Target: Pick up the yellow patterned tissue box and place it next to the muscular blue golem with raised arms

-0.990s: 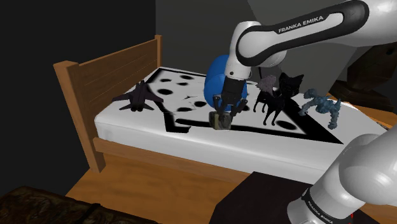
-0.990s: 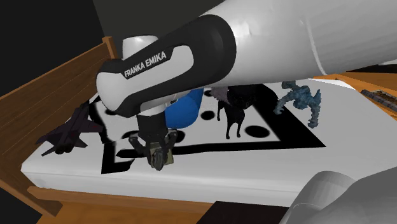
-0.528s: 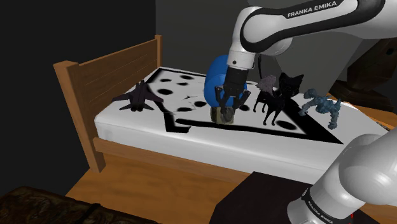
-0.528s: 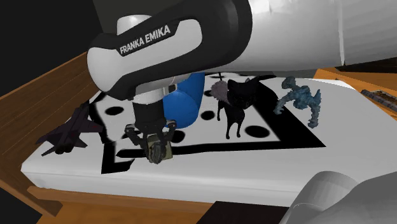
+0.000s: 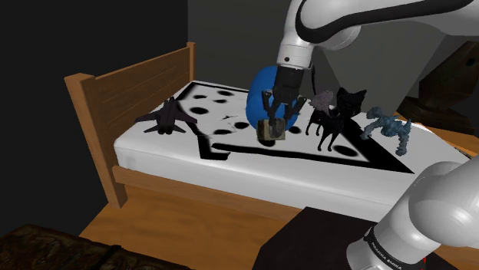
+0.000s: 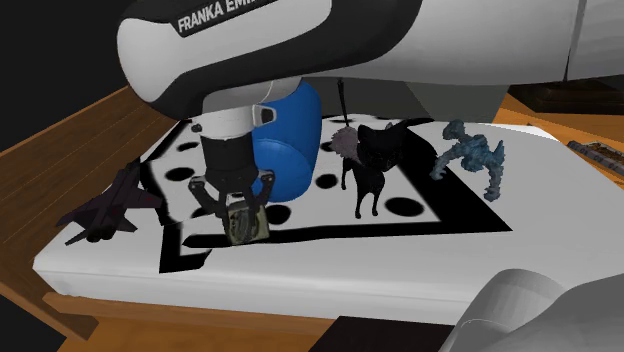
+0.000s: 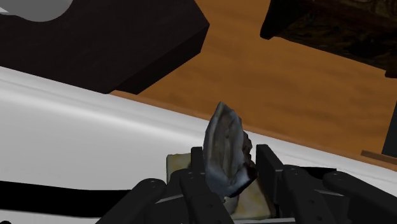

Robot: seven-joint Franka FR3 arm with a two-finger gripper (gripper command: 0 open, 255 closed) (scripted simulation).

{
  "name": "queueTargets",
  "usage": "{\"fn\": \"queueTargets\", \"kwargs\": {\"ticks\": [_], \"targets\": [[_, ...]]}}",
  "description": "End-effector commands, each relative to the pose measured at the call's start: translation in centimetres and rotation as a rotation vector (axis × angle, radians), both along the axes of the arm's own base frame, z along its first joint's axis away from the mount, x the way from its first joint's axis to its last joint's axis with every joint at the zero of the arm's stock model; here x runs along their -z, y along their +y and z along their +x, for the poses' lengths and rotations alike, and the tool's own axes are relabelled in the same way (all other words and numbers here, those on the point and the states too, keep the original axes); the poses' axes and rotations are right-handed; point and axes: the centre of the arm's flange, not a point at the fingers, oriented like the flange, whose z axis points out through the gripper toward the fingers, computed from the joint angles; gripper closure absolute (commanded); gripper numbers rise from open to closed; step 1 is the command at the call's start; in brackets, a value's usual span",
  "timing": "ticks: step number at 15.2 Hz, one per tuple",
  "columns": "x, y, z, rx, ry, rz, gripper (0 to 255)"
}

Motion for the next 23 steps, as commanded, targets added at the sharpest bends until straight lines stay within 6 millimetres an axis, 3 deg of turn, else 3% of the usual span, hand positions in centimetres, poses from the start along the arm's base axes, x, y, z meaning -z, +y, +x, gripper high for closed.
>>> {"fn": "queueTargets", "kwargs": {"ticks": [1,17,23], "targets": [[-1.2,-0.1,0.0,0.000,0.000,0.000,255],[-9.4,-0.1,0.0,0.000,0.000,0.000,255],[-9.4,-8.0,0.5,0.000,0.000,0.000,255]]}}
